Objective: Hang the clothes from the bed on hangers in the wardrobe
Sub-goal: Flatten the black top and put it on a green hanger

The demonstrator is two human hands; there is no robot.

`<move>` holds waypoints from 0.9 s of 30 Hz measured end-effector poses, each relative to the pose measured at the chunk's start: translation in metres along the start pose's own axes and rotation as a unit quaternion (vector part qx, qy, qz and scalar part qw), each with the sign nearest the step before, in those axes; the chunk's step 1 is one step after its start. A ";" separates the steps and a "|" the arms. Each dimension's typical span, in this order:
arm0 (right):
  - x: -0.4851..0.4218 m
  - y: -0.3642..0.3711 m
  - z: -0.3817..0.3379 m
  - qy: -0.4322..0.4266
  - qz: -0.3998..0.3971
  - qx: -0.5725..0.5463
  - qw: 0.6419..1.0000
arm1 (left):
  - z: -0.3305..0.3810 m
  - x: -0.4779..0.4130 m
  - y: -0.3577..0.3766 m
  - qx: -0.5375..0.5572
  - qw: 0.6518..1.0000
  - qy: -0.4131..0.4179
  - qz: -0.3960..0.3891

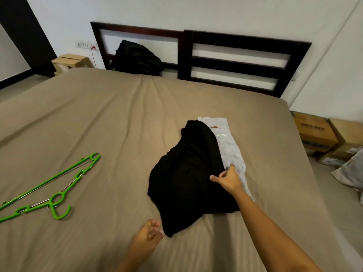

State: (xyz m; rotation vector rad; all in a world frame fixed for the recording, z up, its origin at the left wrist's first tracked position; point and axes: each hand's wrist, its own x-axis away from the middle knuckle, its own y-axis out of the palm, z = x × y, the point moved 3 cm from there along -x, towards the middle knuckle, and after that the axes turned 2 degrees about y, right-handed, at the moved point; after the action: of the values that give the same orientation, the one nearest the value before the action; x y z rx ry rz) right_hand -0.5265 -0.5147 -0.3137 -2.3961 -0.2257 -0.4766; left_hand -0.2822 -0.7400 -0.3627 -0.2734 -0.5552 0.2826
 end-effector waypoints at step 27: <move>0.188 0.061 0.102 -0.168 -0.298 0.082 0.936 | -0.040 0.076 0.035 0.295 0.940 -0.173 -0.012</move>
State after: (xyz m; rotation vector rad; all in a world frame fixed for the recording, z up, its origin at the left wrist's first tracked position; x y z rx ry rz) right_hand -0.3078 -0.4878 -0.3476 -2.2009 -1.1193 -0.2897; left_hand -0.2051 -0.6890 -0.3702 0.3746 -0.7915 0.4631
